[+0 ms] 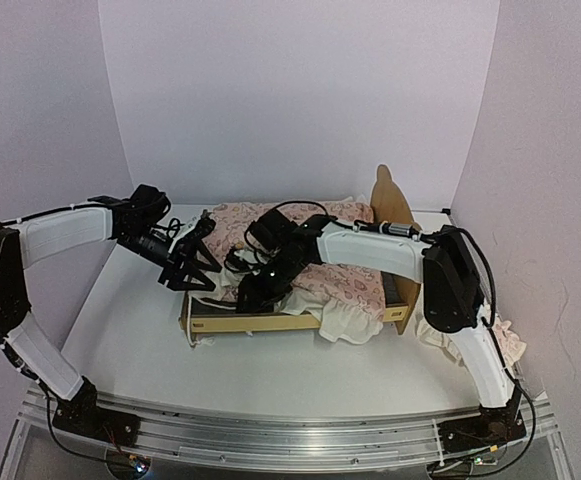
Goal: Set up the pet bed
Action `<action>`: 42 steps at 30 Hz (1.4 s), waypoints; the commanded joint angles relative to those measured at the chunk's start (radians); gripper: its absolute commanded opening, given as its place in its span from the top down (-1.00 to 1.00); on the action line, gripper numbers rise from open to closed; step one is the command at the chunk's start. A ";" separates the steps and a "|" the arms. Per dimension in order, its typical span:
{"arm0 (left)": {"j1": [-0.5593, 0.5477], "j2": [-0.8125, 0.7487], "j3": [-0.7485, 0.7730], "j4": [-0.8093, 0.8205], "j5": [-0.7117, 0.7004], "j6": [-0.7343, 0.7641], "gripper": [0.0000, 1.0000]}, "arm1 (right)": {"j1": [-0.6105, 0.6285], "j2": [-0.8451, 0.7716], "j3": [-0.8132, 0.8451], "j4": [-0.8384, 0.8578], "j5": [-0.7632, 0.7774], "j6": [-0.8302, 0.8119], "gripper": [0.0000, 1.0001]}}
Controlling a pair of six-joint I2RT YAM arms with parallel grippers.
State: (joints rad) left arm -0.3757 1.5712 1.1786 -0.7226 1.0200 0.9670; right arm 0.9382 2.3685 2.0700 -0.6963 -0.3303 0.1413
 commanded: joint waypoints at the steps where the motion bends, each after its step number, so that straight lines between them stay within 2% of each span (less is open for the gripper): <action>1: -0.069 -0.046 0.022 -0.096 -0.035 0.093 -0.14 | -0.003 -0.149 -0.064 0.034 -0.098 0.062 0.11; 8: -0.086 -0.022 0.017 -0.034 -0.046 -0.015 -0.15 | -0.012 -0.238 -0.160 0.110 -0.127 0.117 0.06; 13: -0.086 -0.032 0.005 -0.028 -0.045 -0.015 -0.17 | -0.011 -0.334 -0.258 0.226 -0.098 0.141 0.14; 16: -0.088 -0.048 0.012 -0.041 -0.057 0.015 -0.19 | 0.005 -0.450 -0.425 0.382 -0.007 0.139 0.21; 20: -0.089 -0.077 0.044 -0.086 -0.061 0.052 -0.22 | 0.073 -0.615 -0.758 0.677 0.184 0.072 0.24; 24: -0.094 -0.109 0.030 -0.149 -0.075 0.107 -0.22 | 0.170 -0.667 -1.027 0.925 0.349 0.052 0.28; 29: -0.102 -0.172 -0.057 -0.090 -0.101 0.086 -0.22 | 0.277 -0.563 -1.220 1.416 0.490 0.019 0.31; 33: -0.107 -0.193 -0.125 -0.004 -0.148 0.064 -0.23 | 0.286 -0.364 -1.224 1.680 0.626 0.095 0.31; 37: -0.117 -0.185 -0.165 0.064 -0.197 0.064 -0.24 | 0.286 -0.149 -1.186 1.999 0.730 0.089 0.26; 42: -0.121 -0.166 -0.196 0.119 -0.244 0.064 -0.24 | 0.286 -0.007 -1.082 2.056 0.834 0.063 0.17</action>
State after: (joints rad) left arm -0.4910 1.4000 0.9967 -0.6858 0.8214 1.0389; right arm 1.2265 2.2882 0.9126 1.1731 0.3702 0.2077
